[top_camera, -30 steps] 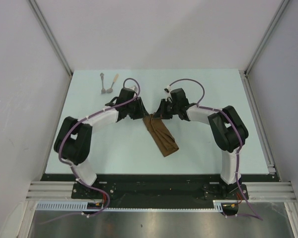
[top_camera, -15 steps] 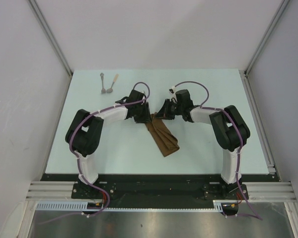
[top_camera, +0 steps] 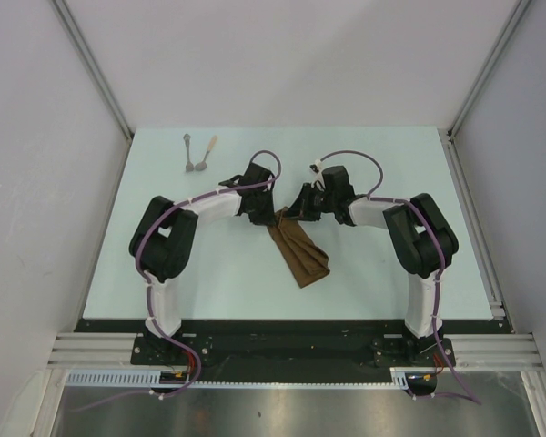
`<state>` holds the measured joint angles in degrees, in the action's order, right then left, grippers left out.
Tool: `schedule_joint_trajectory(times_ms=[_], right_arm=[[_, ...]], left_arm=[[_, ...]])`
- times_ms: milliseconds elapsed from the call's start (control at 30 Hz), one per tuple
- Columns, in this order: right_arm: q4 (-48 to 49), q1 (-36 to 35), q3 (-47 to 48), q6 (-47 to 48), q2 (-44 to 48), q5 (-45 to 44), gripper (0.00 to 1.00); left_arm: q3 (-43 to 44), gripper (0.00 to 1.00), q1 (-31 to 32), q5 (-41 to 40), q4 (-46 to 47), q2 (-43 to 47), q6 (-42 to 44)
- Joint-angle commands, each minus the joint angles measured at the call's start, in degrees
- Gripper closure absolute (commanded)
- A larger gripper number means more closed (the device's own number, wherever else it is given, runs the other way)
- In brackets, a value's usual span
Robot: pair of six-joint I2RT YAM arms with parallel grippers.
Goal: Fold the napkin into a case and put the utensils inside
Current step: Stuff the top corner of the smaller-rectangle-folded napkin at the center of the board.
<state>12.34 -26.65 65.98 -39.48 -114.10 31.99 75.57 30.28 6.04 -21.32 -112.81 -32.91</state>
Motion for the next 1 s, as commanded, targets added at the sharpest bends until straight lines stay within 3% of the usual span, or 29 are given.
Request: schedule_joint_trajectory(times_ms=[0,200,267,433,600,700,967], right_arm=[[1.46,0.11,-0.76,-0.51,-0.42,1.15,1.00],[1.64,0.02,-0.67,-0.59,-0.86,1.85,1.00],[1.55,0.20,-0.76,-0.59,-0.94,2.03,1.00],[1.11,0.20,-0.76,-0.42,-0.94,1.94,1.00],[1.20,0.20,-0.67,-0.42,-1.03,2.11,1.00],[1.20,0.20,-0.50,-0.51,-1.12,2.20,1.00],[1.46,0.11,-0.50,-0.77,-1.21,2.38,1.00]], left_arm=[[0.72,0.87,0.30,-1.65,1.02,3.64,0.21],[-0.24,0.90,0.30,-0.16,2.51,5.67,0.47],[-0.34,0.75,0.13,0.02,2.42,6.03,0.56],[-1.39,0.63,0.22,-0.77,2.78,6.82,0.30],[-0.35,0.65,0.13,-0.33,2.52,5.86,0.12],[0.28,0.74,0.22,0.19,1.28,4.45,-0.31],[1.16,0.81,0.30,0.81,1.20,2.51,-0.49]])
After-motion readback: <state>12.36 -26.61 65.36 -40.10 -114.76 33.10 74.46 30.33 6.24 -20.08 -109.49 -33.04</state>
